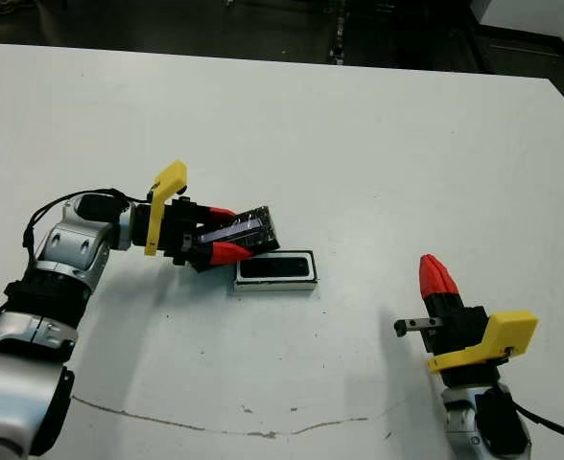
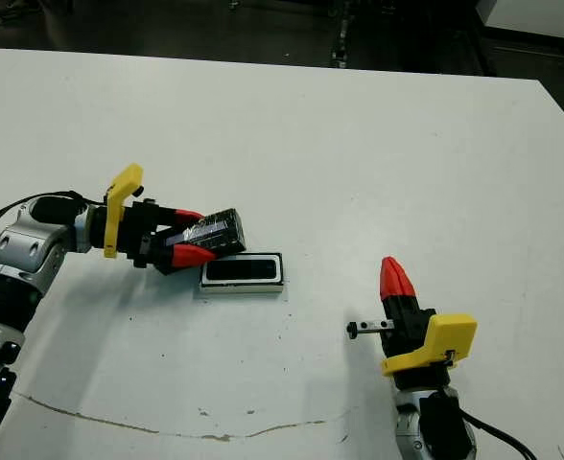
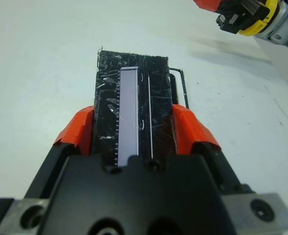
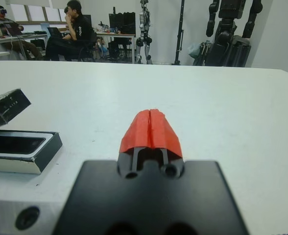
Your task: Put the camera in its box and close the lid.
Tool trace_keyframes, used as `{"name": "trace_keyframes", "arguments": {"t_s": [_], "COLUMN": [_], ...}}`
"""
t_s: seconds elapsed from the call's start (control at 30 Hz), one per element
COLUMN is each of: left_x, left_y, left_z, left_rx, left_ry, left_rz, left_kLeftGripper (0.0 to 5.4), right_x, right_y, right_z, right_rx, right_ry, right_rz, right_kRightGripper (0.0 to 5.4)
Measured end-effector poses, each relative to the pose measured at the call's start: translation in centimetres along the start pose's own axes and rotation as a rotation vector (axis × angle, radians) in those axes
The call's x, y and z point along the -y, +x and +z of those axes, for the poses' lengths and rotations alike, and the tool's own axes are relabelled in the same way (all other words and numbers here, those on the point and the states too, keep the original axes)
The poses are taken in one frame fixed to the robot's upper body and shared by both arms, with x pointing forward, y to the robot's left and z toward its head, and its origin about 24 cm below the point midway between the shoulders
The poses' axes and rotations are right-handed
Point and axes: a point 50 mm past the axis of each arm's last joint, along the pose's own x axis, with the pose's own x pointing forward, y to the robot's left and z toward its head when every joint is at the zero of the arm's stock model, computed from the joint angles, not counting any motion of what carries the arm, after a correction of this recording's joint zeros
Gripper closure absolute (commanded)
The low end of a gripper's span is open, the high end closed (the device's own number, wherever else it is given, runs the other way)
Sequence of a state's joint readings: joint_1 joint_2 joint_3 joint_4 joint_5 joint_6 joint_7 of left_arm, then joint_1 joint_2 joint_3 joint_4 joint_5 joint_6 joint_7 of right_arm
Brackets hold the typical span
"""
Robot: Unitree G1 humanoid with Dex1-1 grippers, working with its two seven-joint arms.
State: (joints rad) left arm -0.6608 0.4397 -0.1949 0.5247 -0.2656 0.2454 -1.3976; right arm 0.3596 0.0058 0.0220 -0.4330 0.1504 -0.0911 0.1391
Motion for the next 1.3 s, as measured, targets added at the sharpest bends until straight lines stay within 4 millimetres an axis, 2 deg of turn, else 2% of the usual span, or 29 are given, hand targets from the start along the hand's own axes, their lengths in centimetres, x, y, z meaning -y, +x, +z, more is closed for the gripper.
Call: {"name": "trace_keyframes", "arguments": {"t_s": [1.3], "left_x": [1.9], "left_y": [0.8], "left_z": [-1.3], "left_rx": [0.041], "left_ry": [-0.014], "left_rz": [-0.061], "left_kLeftGripper": [2.27], "right_x": [0.0], "right_y": [0.0], "right_z": [0.0], "right_rx": [0.001], "right_ry": [0.006], "right_rz": [-0.004], "right_kRightGripper": [5.40]}}
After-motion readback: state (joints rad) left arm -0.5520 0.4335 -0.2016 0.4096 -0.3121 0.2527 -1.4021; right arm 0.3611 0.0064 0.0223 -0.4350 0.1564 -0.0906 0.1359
